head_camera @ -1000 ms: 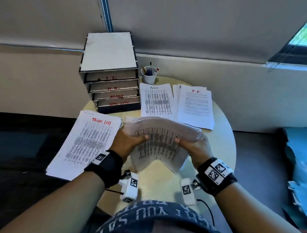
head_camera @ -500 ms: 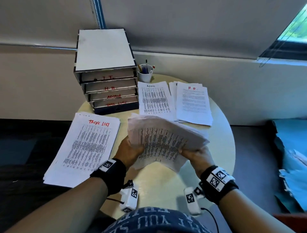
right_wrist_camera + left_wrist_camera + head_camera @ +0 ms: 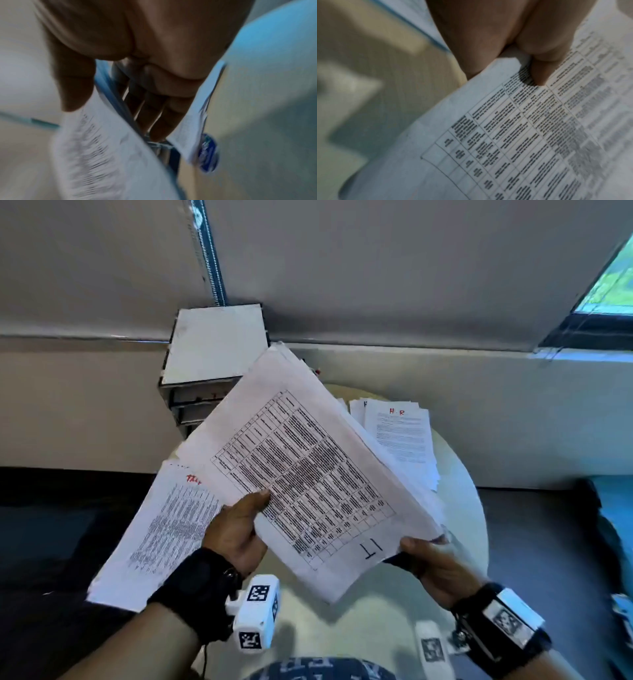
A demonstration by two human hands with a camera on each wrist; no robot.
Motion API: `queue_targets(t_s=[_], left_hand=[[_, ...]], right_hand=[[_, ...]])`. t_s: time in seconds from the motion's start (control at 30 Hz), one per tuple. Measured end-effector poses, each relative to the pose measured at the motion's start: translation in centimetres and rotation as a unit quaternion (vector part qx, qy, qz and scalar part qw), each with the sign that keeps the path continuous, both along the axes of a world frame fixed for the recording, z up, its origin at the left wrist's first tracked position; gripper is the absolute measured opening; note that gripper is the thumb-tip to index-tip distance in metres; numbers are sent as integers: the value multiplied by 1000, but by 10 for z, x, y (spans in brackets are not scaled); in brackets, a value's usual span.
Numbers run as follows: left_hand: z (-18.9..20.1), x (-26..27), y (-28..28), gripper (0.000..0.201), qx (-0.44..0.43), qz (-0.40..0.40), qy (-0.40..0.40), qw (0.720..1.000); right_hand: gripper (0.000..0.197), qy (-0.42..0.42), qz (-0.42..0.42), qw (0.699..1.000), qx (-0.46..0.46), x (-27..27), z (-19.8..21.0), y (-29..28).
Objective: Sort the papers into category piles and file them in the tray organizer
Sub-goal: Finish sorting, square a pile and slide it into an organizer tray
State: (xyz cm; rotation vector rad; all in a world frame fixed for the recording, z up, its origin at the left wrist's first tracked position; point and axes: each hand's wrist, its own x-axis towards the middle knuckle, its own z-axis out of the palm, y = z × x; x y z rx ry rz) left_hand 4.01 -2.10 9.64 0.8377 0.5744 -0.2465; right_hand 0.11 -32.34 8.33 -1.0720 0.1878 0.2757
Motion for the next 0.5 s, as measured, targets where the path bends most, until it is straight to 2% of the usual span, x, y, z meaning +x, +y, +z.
queue_targets(t_s=[0.03, 0.07, 0.13, 0.17, 0.23, 0.33, 0.37, 0.43, 0.5], left_hand=[[1, -3, -7, 48, -26, 4, 11, 1000], [2, -6, -16, 50, -43, 5, 23, 999], [-3, -12, -29, 43, -71, 0, 31, 997], [-4, -16, -33, 36, -69, -3, 30, 997], [-10, -18, -32, 9, -39, 15, 28, 999], [-15, -19, -4, 13, -17, 42, -16, 999], [-14, -20, 6, 28, -4, 27, -45, 999], [-16, -21, 26, 52, 55, -65, -99, 991], [-16, -22, 36, 58, 126, -158, -127, 971]], right_hand=[[65, -13, 3, 999, 31, -1, 4, 3], [58, -34, 0, 999, 24, 0, 9, 9], [35, -77, -63, 992, -75, 5, 14, 20], [26, -91, -94, 984, -122, 7, 19, 22], [23, -98, -106, 976, -165, 10, 27, 16], [24, -105, -86, 968, -213, 12, 32, -14], [28, -103, -71, 972, -198, 11, 30, -25], [33, -91, -41, 982, -158, 9, 28, -42], [18, -82, -5, 982, -173, 8, 33, -48]])
